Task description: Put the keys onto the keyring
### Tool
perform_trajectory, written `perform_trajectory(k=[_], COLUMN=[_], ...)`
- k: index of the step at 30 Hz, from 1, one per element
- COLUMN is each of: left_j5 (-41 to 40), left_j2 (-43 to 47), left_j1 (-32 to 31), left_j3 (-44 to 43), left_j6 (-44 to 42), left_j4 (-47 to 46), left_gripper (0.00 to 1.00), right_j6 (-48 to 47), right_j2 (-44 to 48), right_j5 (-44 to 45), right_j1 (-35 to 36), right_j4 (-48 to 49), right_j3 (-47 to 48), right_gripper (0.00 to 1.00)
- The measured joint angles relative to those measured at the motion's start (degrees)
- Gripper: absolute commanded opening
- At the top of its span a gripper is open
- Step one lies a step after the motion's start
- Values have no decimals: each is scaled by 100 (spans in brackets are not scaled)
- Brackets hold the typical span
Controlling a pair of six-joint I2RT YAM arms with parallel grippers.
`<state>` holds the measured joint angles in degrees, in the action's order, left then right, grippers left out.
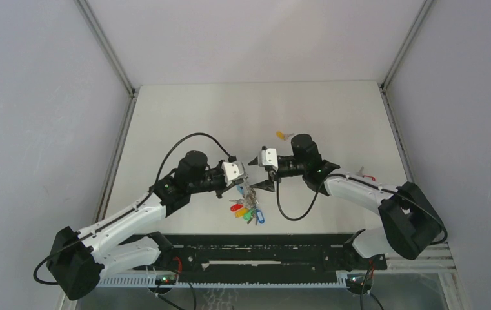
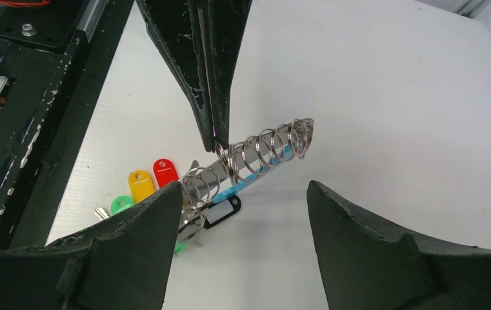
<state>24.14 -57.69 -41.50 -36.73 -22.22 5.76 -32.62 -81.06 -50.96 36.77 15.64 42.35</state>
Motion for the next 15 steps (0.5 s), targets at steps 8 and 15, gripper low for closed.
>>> perform_trajectory(k=[8, 15], left_j5=[7, 90], left_j2=[0, 0], left_j1=[0, 0], left_j3=[0, 0], left_j6=[-94, -146], left_j4=[0, 0], left_gripper=[0, 0], right_j6=[31, 94], right_j2=[433, 367], right_j5=[166, 162], right_j1=[-116, -105], right_j4=[90, 284], right_j3=[-118, -138], right_gripper=[59, 60])
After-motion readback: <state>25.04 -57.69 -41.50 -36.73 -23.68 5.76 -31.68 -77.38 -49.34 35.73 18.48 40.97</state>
